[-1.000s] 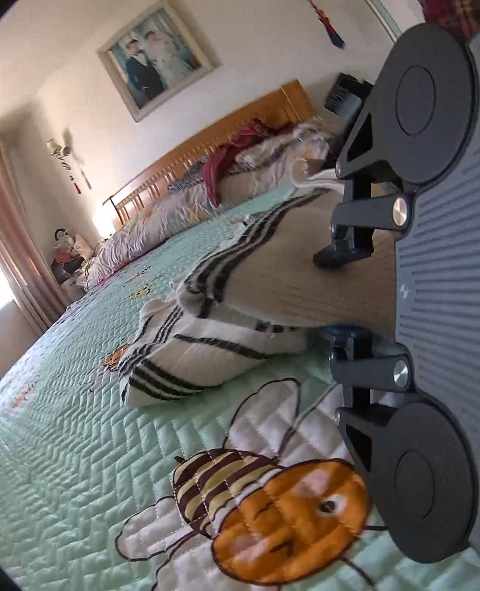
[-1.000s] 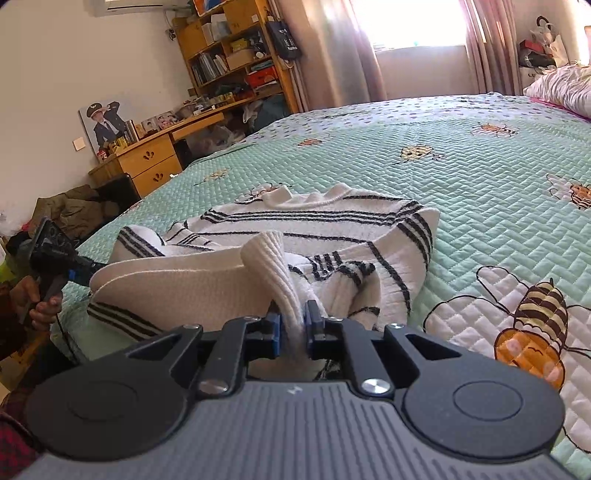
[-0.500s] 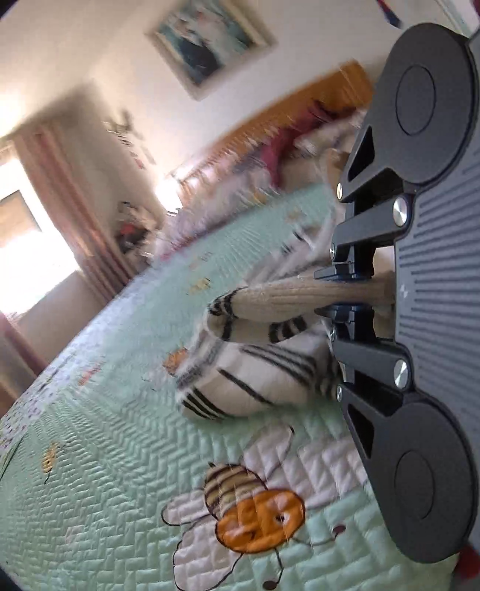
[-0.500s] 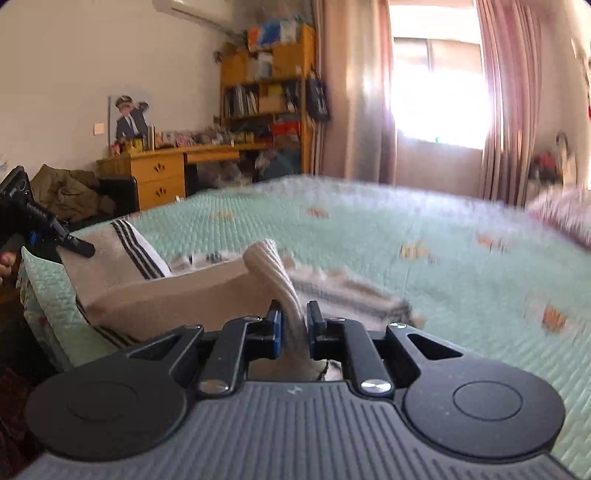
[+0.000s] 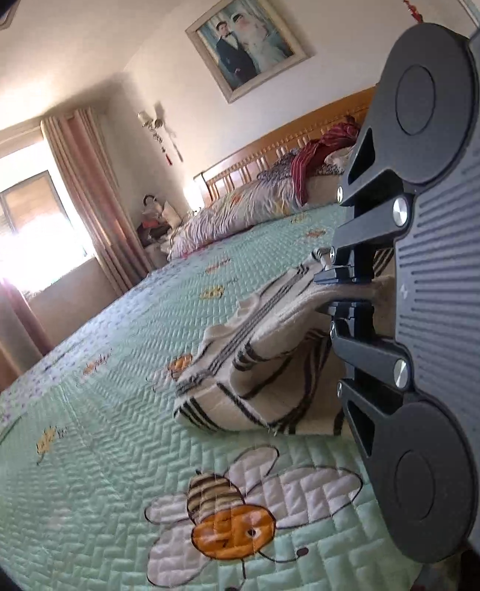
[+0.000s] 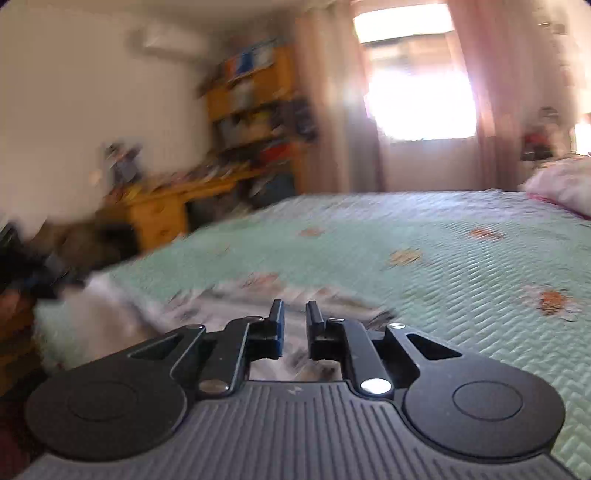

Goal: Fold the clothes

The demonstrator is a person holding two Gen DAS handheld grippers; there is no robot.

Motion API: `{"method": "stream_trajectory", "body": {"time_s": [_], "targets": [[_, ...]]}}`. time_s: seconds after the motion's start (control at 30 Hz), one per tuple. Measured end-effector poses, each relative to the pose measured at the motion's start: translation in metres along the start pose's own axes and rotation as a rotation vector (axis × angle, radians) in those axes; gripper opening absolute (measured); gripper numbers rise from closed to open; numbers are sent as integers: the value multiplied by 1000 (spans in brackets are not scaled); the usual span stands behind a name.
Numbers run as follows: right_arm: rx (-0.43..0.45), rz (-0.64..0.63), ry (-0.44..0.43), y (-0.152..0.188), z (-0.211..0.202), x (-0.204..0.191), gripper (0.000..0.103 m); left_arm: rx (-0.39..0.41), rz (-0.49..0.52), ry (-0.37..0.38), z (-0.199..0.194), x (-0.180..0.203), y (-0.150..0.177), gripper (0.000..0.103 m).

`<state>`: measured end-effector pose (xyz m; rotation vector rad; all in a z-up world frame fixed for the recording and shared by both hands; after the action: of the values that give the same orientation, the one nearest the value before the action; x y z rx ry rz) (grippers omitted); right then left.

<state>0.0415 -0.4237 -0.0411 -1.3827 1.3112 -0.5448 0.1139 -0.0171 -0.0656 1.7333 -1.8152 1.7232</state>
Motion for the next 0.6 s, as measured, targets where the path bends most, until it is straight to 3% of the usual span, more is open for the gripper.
{"method": "stream_trajectory", "body": {"time_s": [0.07, 0.1, 0.17, 0.3, 0.4, 0.43, 0.53, 0.6], "targets": [[-72, -130, -20, 20, 1, -17, 21, -4, -10, -24, 2, -8, 0, 8], [-101, -161, -34, 29, 0, -23, 31, -4, -15, -34, 2, -11, 0, 8], [-156, -118, -36, 41, -4, -21, 42, -7, -27, -40, 3, -15, 1, 8], [-264, 261, -67, 63, -10, -2, 61, -27, -24, -27, 6, -13, 8, 8], [-328, 414, -153, 82, -5, -8, 69, -38, -30, -16, 11, -11, 14, 8], [-345, 456, -147, 87, 1, -6, 75, -40, -33, -15, 13, -11, 15, 8], [-395, 581, -129, 101, 20, 0, 77, -38, -40, -16, 13, -10, 17, 8], [-412, 658, -167, 107, 29, 3, 75, -41, -41, -23, 12, -12, 19, 8]]}}
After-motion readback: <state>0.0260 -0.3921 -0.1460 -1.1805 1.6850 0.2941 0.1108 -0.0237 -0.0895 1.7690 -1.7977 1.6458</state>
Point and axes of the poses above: each gripper's, at about its wrist camera, not at the fingertips, and z roughly the way its jaws point, x to its right, y to its underside, the point moved 10 cm from there along z, roughly the way its jaws point, and after that the axes turned 14 degrees about z, right-handed, at the moved point
